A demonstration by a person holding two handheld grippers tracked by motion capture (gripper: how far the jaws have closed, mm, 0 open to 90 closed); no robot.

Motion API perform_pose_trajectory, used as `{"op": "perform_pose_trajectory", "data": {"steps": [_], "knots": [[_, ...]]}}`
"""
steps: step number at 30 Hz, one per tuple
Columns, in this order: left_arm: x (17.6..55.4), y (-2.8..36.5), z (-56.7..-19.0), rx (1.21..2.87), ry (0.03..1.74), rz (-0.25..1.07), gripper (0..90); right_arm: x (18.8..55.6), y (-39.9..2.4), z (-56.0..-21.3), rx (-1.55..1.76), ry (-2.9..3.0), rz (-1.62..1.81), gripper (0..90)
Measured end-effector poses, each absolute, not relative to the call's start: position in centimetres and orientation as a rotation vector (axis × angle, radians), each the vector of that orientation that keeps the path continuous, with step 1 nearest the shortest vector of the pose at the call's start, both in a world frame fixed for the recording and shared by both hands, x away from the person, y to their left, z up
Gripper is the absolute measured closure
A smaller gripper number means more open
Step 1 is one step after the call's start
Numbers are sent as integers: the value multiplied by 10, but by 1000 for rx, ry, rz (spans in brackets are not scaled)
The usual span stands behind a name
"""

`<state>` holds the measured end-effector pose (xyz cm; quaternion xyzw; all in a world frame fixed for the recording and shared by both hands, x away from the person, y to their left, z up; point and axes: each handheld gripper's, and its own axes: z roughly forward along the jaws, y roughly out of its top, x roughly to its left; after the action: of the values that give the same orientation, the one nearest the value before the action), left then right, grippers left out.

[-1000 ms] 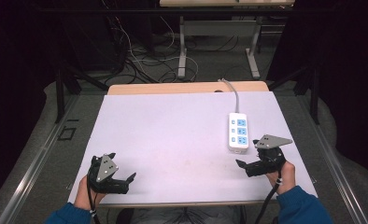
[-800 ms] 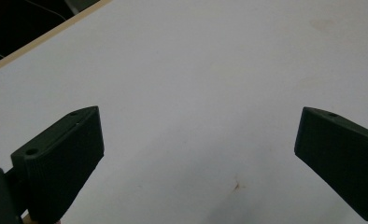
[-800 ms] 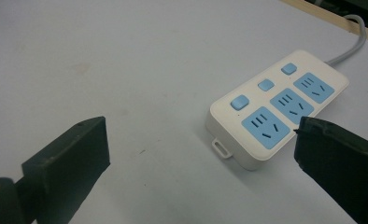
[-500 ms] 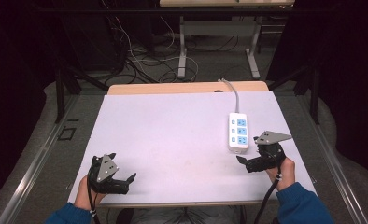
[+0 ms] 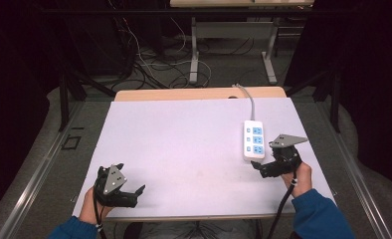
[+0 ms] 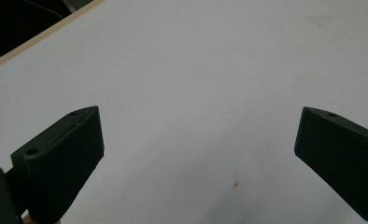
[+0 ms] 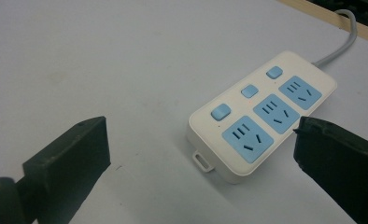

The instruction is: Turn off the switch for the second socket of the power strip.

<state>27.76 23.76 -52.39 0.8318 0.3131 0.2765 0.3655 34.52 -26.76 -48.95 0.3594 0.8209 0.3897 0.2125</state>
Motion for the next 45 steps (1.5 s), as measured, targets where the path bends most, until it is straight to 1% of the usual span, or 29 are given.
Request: {"op": "perform_pose_trajectory", "data": {"steps": [25, 38, 39, 45], "knots": [[278, 237, -525, 2150, 802, 697, 12, 378, -266, -492, 1042, 2283, 1058, 30], [278, 237, -525, 2152, 801, 696, 11, 390, -269, -492, 1076, 2270, 1050, 29], [279, 237, -525, 2157, 795, 711, 12, 392, -269, -492, 1079, 2266, 1046, 29], [279, 237, -525, 2152, 800, 693, 11, 398, -272, -492, 1101, 2259, 1046, 27]]}}
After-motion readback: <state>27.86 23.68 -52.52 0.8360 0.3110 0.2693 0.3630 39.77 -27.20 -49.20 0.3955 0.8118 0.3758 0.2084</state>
